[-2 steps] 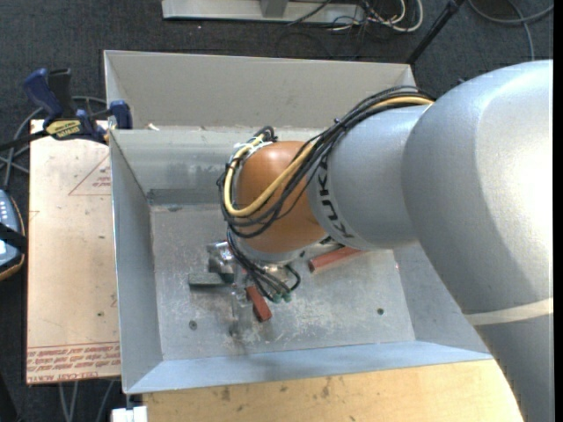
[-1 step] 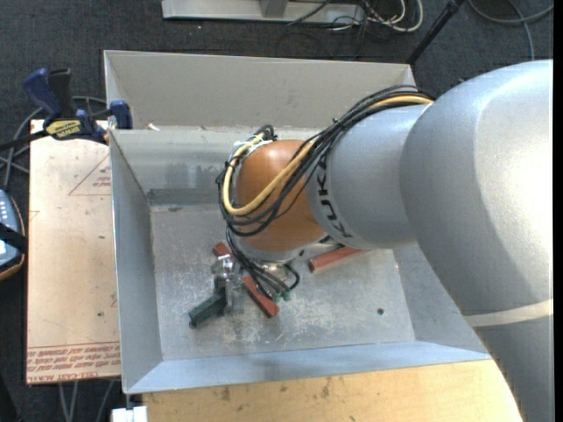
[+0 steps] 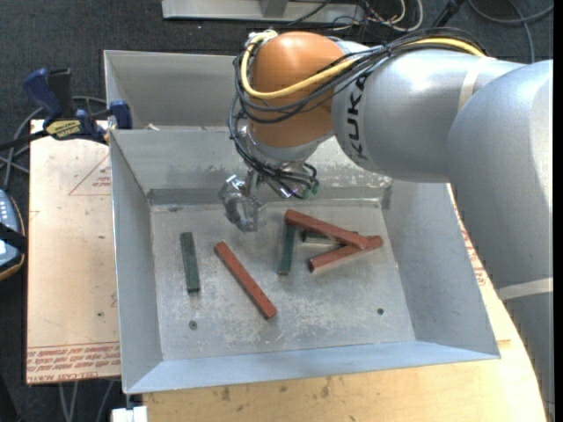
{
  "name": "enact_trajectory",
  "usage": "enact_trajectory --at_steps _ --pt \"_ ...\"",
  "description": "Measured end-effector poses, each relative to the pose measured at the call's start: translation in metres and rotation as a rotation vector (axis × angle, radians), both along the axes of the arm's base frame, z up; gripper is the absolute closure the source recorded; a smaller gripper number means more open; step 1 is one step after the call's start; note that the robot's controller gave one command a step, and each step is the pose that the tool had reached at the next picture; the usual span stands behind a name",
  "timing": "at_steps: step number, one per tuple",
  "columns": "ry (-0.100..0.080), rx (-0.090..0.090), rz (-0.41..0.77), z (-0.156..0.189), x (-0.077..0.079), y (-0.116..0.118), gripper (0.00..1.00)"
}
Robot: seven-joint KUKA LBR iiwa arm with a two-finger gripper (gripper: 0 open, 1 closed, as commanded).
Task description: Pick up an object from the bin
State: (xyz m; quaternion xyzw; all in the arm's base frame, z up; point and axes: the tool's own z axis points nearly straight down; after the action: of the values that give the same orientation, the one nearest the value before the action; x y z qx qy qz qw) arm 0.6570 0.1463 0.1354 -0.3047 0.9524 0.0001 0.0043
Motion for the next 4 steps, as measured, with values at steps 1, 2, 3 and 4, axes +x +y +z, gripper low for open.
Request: enact_trajectory --at_steps 1,2,3,4 --pt "0.004 0.001 0.001 -0.001 -0.001 0.001 0.00" --pt "0.016 -0.004 0.107 -0.046 -0.073 -0.050 0.00" --pt "-0.003 -0.003 0.044 -0.027 -0.007 -0.091 0.00" --pt "0.007 -0.003 0.422 -0.065 -0.014 -0.110 0.00"
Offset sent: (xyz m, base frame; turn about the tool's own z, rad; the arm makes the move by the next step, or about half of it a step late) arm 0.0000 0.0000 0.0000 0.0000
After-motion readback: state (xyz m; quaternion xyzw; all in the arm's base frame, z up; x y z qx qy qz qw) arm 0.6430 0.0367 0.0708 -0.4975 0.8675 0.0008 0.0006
